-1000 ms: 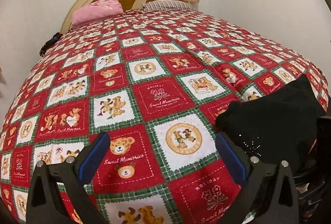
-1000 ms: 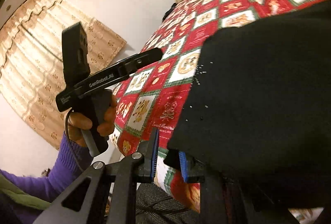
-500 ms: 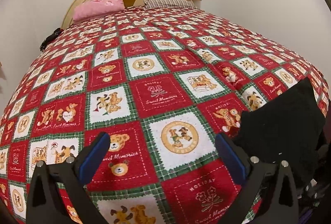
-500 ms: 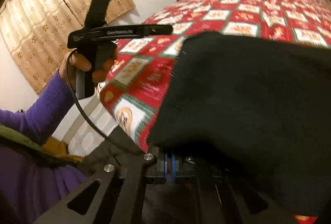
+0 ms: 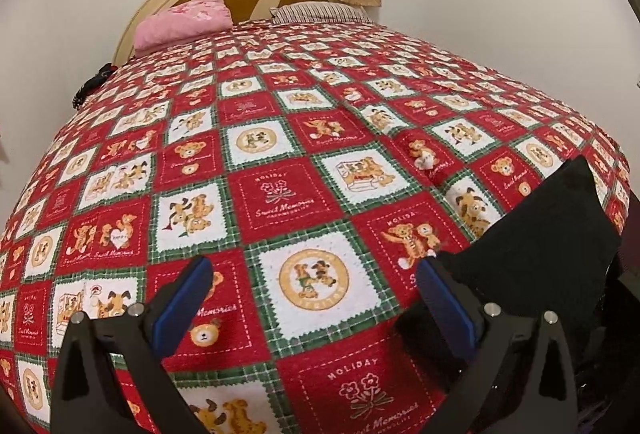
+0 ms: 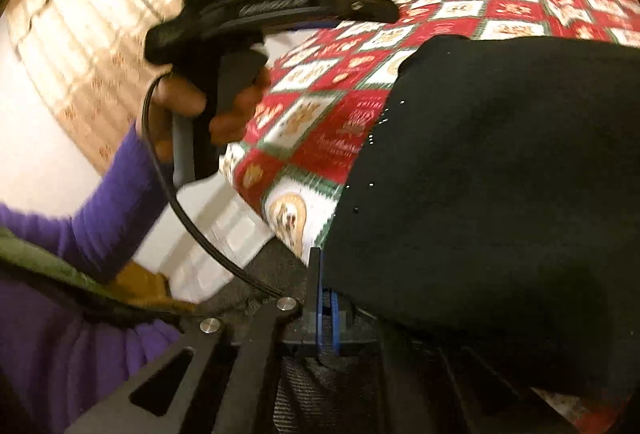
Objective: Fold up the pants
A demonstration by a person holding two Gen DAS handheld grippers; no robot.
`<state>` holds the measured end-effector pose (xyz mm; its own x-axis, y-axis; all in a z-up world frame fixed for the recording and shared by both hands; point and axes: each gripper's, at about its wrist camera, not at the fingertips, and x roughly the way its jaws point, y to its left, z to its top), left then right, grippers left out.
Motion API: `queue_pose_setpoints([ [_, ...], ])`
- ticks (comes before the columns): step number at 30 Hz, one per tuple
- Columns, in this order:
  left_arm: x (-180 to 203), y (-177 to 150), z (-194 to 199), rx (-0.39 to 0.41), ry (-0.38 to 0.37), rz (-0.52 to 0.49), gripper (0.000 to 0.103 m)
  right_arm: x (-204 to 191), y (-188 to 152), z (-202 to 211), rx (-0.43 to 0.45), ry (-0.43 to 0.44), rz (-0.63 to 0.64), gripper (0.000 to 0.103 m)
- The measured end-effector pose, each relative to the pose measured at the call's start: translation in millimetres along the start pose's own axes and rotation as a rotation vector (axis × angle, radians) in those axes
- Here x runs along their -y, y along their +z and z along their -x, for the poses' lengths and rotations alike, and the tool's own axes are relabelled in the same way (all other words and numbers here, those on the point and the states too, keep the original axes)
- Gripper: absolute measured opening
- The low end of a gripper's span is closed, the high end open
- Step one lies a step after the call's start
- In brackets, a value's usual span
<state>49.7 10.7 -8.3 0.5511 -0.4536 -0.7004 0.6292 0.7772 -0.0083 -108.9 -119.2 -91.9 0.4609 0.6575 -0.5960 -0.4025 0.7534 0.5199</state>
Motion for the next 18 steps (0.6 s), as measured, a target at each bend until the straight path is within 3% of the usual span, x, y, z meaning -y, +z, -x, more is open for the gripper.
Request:
queue_pose_setpoints([
  [5,-7.6,-8.7,9.9,0.013,0.007,0.029,0.103,-15.3,-1.5,33.9,-0.015,-0.066,0.06,0.004],
  [7,-10.1,-13.1,11.6,0.009,0.008,0.044,0.103,-18.2,-6.2,56.9,-0.023,-0.052,0.08,0.004],
  [10,-8.3,-20.1,13.9,-0.004,0.001,0.048,0.103,-23.2,-3.5,100.0,0.077,-0.026,0.102,0.004],
  [11,-4.6,-22.3,15.4,-0.007,-0.01,0.049,0.103,-21.9,1.5,111.4,0.137,-0.064,0.101,0.004],
  [14,8.9,-23.9,18.9,-0.011,-0.068,0.068,0.103,-6.2,18.4,122.0,0.215,-0.327,0.078,0.004],
  [15,13.5,-23.4,19.8,-0.008,-0.082,0.07,0.103,2.8,20.9,119.8,0.216,-0.401,0.069,0.004],
  [18,36.2,-23.6,16.6,0.0,-0.108,0.062,0.103,26.8,15.6,103.7,0.147,-0.492,0.053,0.004],
])
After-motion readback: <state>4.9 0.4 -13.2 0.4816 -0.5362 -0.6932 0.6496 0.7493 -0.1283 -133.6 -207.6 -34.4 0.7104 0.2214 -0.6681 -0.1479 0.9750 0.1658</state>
